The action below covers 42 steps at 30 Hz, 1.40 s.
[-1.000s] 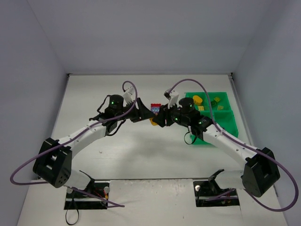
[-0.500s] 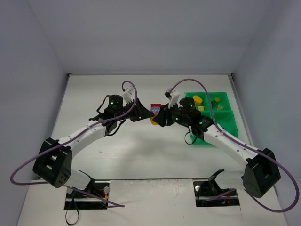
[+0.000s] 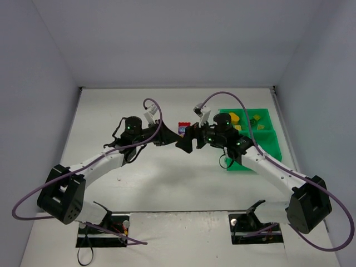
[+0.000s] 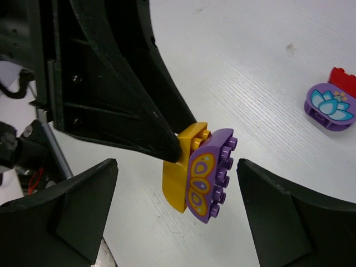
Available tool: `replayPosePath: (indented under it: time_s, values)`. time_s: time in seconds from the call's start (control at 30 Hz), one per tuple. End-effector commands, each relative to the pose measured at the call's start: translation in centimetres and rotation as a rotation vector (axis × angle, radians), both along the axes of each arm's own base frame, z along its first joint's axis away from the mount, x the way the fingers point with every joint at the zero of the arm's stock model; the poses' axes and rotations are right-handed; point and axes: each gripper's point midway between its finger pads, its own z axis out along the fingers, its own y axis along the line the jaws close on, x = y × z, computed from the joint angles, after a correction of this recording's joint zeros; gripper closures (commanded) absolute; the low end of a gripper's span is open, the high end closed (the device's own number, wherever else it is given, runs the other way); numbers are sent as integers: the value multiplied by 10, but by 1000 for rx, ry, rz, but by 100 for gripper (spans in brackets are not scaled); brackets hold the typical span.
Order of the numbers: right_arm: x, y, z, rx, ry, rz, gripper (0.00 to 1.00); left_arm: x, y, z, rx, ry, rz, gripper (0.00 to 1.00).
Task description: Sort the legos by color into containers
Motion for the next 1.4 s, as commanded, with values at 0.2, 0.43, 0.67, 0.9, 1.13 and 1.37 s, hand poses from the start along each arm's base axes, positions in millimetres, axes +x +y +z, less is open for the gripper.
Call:
replayPosePath:
  time_s: [0.2, 0.43, 0.67, 0.9, 1.13, 1.37]
  values:
    - [-3, -16, 64, 167, -54, 237, 23, -1, 33, 47, -48, -442, -90, 100]
    - [-19, -8, 71, 165, -50, 401, 25, -27, 39, 70, -21, -622, -225, 100]
    - [-27, 11, 70, 168, -43, 500, 26, -55, 41, 100, -52, -748, -327, 100]
    - [-31, 26, 71, 162, -51, 546, 31, -61, 39, 111, -75, -750, -364, 100]
    - [-32, 30, 77, 168, -66, 559, 39, -60, 36, 108, -83, -728, -379, 100]
    - [-35, 32, 77, 175, -55, 579, 51, -62, 35, 110, -97, -738, -398, 100]
